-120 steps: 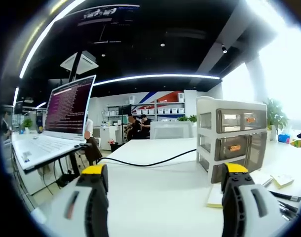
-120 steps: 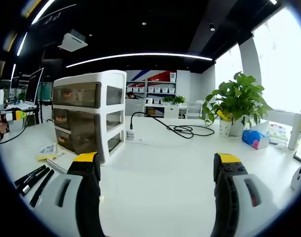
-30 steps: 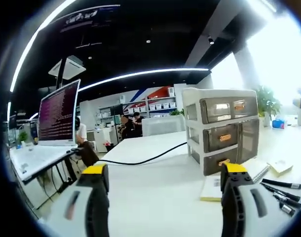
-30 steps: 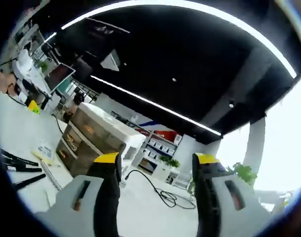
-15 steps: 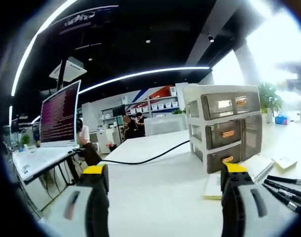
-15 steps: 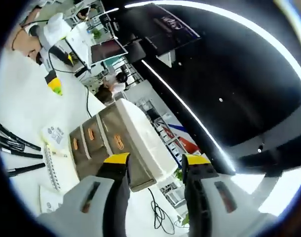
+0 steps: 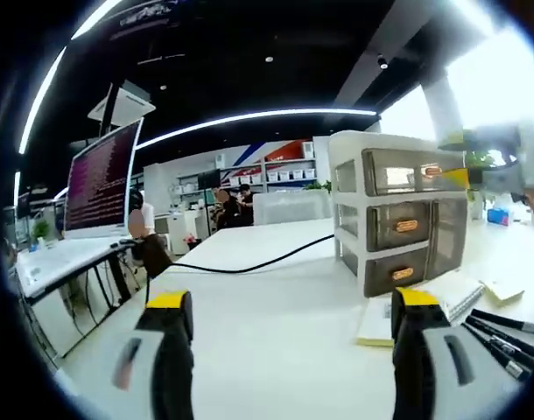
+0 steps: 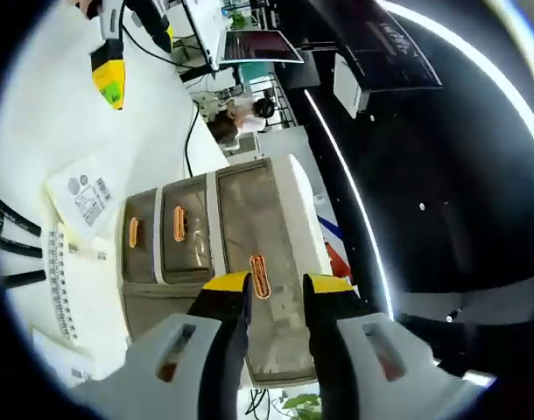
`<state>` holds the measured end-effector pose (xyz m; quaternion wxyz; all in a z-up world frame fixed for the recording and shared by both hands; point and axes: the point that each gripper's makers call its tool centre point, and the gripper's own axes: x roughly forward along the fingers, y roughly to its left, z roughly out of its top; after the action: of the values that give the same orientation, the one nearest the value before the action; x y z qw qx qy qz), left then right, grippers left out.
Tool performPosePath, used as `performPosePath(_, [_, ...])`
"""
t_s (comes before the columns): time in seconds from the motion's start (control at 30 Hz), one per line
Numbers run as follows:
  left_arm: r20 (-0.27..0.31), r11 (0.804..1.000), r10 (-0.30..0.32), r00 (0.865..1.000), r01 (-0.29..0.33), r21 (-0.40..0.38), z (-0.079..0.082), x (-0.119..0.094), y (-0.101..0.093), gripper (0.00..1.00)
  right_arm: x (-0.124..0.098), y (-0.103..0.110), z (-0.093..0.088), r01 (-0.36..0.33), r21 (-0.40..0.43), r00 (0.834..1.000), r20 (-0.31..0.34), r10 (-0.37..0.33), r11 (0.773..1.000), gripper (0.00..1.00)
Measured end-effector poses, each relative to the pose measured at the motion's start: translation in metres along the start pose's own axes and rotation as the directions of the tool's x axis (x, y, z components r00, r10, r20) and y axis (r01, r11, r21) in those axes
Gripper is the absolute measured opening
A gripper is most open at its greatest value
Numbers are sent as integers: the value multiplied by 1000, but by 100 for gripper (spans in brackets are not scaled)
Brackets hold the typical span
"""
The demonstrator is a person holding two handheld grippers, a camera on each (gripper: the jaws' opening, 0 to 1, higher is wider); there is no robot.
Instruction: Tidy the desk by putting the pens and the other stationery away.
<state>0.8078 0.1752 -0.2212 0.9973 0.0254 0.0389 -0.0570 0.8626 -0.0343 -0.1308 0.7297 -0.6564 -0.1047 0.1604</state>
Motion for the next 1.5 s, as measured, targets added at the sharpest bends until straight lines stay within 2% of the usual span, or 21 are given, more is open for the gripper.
performPosePath(0.03, [5, 1000, -6, 1000, 6, -1, 1, 0, -1, 94, 1, 1, 0, -1, -18, 1000, -9, 1, 1000, 26])
performPosePath(0.17, [1, 1000, -8, 1000, 8, 19, 0, 0, -4, 94, 6, 4, -8, 22, -6, 999, -40, -22, 1000, 21])
performPosePath(0.2, [2, 1000, -11, 1000, 10, 14, 0, 0, -4, 94, 5, -2, -7, 53, -38, 998, -14, -53, 998, 19])
performPosePath(0.27, [3, 1000, -14, 1000, 14, 8, 0, -1, -5, 94, 5, 3, -6, 47, -134, 999, 18, -45, 990, 18])
performPosePath(0.3, [3, 1000, -14, 1000, 14, 5, 0, -1, -5, 94, 5, 10, -5, 19, -196, 1000, 26, -14, 981, 13])
performPosePath(0.33, [1, 1000, -12, 1000, 12, 4, 0, -1, -5, 94, 3, 5, -7, 74, -243, 997, 12, -73, 967, 12])
performPosePath(0.4, [0, 1000, -14, 1000, 14, -1, 0, -1, -5, 94, 5, 10, -7, 60, -333, 998, -15, -69, 941, 12])
performPosePath(0.53, [-1, 1000, -16, 1000, 16, 3, -1, -1, -6, 94, 5, 8, -7, 42, -186, 998, -35, -50, 982, 11])
performPosePath(0.63, [-3, 1000, -7, 1000, 7, 12, -2, -1, -3, 94, 1, 9, -5, 71, -232, 996, -33, -81, 970, 11])
performPosePath(0.73, [-8, 1000, 2, 1000, -2, 7, -2, -1, 2, 94, -7, 7, -1, 52, -176, 998, -30, -58, 983, 11])
performPosePath(0.87, [-5, 1000, 6, 1000, -6, -21, 0, -3, 7, 94, -25, 10, 7, 49, -222, 998, -23, -56, 974, 11])
performPosePath(1.03, [-2, 1000, 10, 1000, -10, -24, 1, -3, 8, 93, -47, 11, 15, 51, -214, 998, -25, -57, 975, 11])
performPosePath(1.1, [-7, 999, -7, 1000, 7, -35, 0, -3, 4, 93, -54, 12, 20, 53, -227, 998, -19, -59, 973, 11])
performPosePath(1.2, [0, 1000, -26, 1000, 26, 15, 1, -3, -5, 93, -64, 11, 28, 62, -232, 998, 0, -64, 971, 11])
performPosePath(1.37, [-10, 998, -50, 999, 50, 31, -1, -2, -12, 93, -76, 14, 28, 61, -192, 998, 8, -61, 979, 11])
performPosePath(1.5, [-15, 999, -43, 999, 43, 20, -2, -2, -9, 93, -74, 17, 28, 61, -182, 998, 11, -60, 981, 11])
